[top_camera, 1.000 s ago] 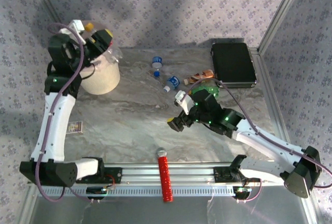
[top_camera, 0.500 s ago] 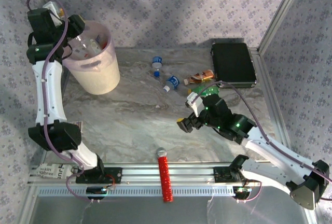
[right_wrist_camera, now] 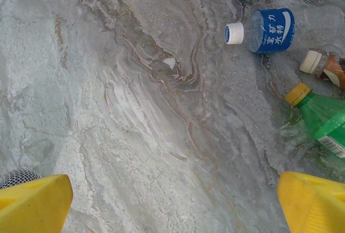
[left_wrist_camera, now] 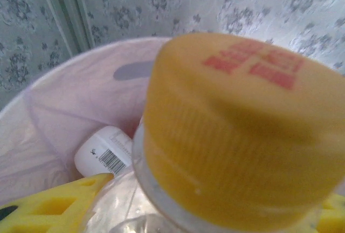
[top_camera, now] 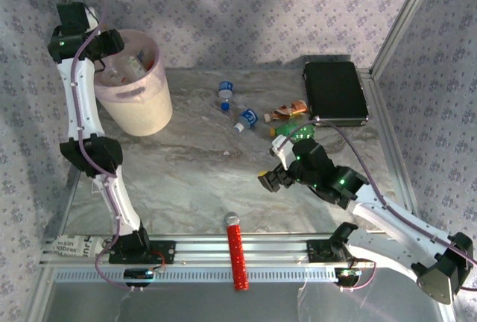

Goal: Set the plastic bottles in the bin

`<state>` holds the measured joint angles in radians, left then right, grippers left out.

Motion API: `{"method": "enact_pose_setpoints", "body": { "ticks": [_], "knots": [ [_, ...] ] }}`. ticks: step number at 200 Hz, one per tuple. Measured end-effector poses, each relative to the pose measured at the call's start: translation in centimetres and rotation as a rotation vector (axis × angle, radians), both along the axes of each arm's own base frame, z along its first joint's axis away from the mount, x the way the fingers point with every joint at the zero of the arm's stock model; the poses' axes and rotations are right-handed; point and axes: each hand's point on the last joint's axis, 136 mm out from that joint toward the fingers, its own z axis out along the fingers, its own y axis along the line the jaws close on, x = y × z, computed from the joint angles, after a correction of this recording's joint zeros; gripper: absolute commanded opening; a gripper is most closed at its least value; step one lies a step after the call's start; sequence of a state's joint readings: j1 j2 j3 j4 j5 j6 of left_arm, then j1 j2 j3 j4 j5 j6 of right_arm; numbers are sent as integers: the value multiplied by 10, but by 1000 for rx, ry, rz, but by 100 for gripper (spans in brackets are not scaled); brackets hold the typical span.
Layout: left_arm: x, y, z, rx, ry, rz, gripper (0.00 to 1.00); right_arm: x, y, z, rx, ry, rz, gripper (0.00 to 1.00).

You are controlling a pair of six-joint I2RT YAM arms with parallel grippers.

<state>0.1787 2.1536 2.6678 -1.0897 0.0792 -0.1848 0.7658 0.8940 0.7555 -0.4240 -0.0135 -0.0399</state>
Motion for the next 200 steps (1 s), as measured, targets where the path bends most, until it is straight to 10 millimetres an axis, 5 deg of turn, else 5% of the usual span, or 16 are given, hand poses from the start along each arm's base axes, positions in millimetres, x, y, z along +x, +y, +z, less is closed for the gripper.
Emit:
{"method": "enact_pose_setpoints", "body": {
  "ticks": [28,55,167,200],
  "knots": [
    [1,1,-29,2,95,-11,82,0,-5,2,5,-4,-12,99],
    [-6,2,-46,9,166,-13,95,-1,-10,6,15,-15,-25,99],
    [-20,6,-28,54,156,3,87,3,-20,7,28,-15,-75,99],
    [-25,-3,-9,74,117,-8,89,22,-46,2,38,22,-237,99]
  ]
}}
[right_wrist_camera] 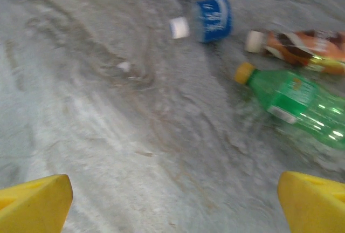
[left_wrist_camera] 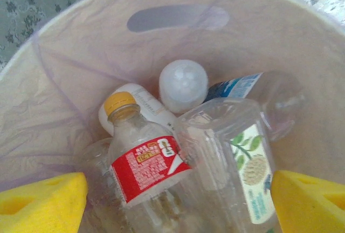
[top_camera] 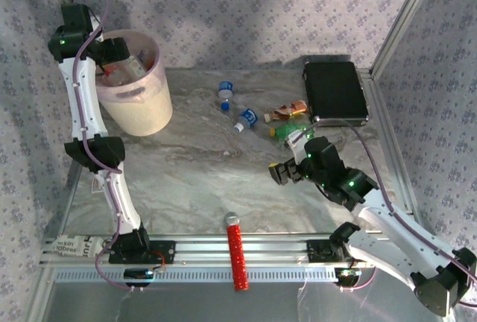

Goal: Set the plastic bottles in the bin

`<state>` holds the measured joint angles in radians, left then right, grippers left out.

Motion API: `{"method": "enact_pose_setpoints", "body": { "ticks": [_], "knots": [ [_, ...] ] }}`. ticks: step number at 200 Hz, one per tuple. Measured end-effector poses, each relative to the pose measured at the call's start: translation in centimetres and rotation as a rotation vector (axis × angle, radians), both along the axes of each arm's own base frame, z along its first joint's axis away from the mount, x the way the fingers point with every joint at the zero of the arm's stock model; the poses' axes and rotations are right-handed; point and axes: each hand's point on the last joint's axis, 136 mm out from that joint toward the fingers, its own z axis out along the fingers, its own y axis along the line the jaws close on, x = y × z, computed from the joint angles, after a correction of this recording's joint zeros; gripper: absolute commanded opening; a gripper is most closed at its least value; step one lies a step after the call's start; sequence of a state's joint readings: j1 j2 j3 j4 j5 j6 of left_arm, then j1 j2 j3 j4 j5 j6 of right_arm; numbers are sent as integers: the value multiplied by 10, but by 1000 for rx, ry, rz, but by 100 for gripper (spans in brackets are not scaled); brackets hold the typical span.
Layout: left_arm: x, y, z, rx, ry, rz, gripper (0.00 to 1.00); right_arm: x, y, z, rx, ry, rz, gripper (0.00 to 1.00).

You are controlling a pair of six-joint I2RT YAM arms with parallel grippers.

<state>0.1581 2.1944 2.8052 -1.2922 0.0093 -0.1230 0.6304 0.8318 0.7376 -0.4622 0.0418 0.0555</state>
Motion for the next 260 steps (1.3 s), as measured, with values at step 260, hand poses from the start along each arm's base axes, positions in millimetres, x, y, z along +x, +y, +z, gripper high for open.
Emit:
{"method": "enact_pose_setpoints", "body": {
  "ticks": [260],
  "knots": [
    [-189,-265,189,90,-476,-632,97,77,-92,-16,-5,252,-343,99]
  ]
}}
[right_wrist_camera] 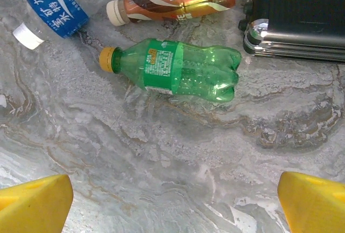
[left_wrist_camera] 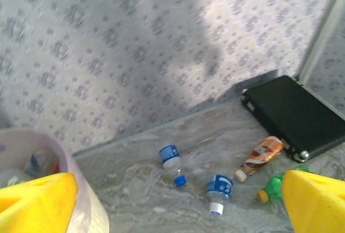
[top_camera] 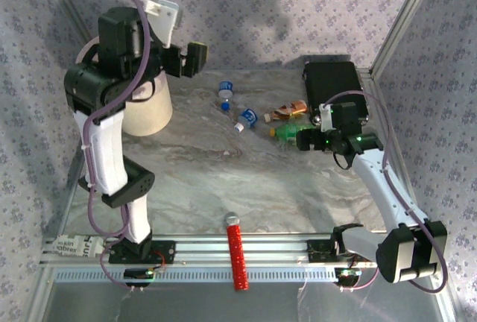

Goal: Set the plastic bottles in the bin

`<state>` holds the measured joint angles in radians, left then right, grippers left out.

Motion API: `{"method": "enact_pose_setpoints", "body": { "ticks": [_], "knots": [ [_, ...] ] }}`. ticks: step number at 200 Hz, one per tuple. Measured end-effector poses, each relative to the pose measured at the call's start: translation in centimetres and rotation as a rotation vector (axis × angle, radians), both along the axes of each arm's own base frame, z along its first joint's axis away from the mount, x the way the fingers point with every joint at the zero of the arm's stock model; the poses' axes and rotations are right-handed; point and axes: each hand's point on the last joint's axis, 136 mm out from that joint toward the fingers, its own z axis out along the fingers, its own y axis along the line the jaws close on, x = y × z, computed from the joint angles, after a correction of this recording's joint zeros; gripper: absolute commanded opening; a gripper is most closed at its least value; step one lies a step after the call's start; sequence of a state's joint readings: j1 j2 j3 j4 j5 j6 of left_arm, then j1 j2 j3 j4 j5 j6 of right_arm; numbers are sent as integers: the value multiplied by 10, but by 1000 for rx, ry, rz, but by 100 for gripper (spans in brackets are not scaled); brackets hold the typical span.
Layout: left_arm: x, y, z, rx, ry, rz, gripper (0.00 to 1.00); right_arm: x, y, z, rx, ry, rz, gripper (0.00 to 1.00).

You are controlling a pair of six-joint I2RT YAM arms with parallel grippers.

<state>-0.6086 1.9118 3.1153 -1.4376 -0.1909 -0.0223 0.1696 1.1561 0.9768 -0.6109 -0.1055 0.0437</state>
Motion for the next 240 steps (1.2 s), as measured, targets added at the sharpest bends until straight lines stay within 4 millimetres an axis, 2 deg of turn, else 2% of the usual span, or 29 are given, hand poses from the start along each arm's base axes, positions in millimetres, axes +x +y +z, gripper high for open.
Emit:
{"method": "enact_pose_setpoints", "body": {
  "ticks": [14,25,48,69,89,123,138,158,178,216,240],
  "knots": [
    [-10,-8,4,20,-26,-20,97,4,3,-1,-14,6,39,99],
    [-8,-7,3,42,-29,-1,97,9,5,-1,-35,10,69,99],
    [6,0,-19,118,33,55,96,22,7,0,-87,19,136,99],
    [24,8,-52,186,132,93,95,27,10,-1,-119,20,189,99],
    [36,27,-89,286,241,153,95,26,19,-2,-146,13,246,99],
    [25,58,-160,413,422,184,94,21,39,-5,-208,-2,360,99],
    [20,72,-182,416,474,198,94,22,40,-10,-246,3,390,99],
    [16,81,-201,371,502,215,94,25,35,-20,-311,17,426,99],
    [11,76,-218,317,520,203,96,28,29,-37,-380,54,490,99],
    [1,67,-253,180,550,208,97,33,12,-84,-514,168,645,99],
    [-10,64,-268,83,563,216,97,41,4,-95,-563,177,713,99]
  ]
}}
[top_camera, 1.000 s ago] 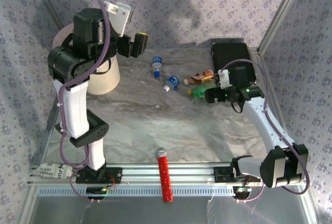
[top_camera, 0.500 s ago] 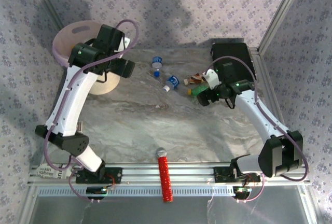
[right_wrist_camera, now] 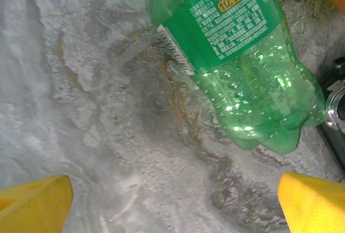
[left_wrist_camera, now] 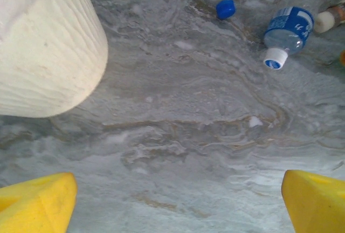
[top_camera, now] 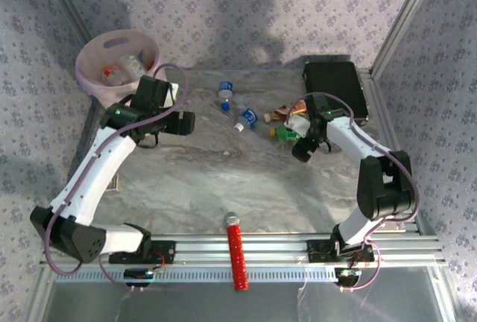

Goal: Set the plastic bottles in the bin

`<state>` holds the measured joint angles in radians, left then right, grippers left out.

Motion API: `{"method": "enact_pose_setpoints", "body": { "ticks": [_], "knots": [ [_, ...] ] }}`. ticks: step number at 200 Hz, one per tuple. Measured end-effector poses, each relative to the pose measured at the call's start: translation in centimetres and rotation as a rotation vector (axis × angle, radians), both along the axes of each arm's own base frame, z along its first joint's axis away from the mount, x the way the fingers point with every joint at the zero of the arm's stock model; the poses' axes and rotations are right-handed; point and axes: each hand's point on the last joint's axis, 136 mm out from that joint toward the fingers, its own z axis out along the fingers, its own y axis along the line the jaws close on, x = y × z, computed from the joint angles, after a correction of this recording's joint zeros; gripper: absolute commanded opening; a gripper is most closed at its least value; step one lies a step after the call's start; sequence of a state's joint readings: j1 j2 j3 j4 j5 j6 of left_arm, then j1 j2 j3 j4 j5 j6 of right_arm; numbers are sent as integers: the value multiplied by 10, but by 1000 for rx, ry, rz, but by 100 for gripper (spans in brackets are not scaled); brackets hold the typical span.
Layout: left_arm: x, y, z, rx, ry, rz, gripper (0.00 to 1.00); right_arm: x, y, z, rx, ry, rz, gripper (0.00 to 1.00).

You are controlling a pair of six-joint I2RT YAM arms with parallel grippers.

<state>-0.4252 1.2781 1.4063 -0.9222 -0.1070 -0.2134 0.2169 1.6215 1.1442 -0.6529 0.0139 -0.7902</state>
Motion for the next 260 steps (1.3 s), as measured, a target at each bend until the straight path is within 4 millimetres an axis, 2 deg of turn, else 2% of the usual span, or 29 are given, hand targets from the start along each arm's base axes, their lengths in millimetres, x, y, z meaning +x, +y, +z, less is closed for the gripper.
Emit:
{"method": "enact_pose_setpoints", "body": {
  "ticks": [51,79,104,148,186,229,260],
  "knots": [
    [-7,-19,-24,-186,19,20,97,44,6,12,-66,-102,142,99],
    [-8,-25,-36,-253,38,35,97,59,9,2,-92,-94,197,99],
    [-9,-27,-36,-342,25,55,96,67,11,-10,-106,-74,221,99],
    [-15,-25,-31,-478,3,87,95,67,10,-32,-118,-24,231,99],
    [-16,-26,-29,-519,-4,100,94,64,16,-35,-101,-14,229,95],
    [-19,-27,-27,-546,-12,101,94,42,26,-40,-45,53,212,94],
    [-20,-26,-32,-552,-9,108,95,25,26,-36,-14,95,187,92]
  ]
}}
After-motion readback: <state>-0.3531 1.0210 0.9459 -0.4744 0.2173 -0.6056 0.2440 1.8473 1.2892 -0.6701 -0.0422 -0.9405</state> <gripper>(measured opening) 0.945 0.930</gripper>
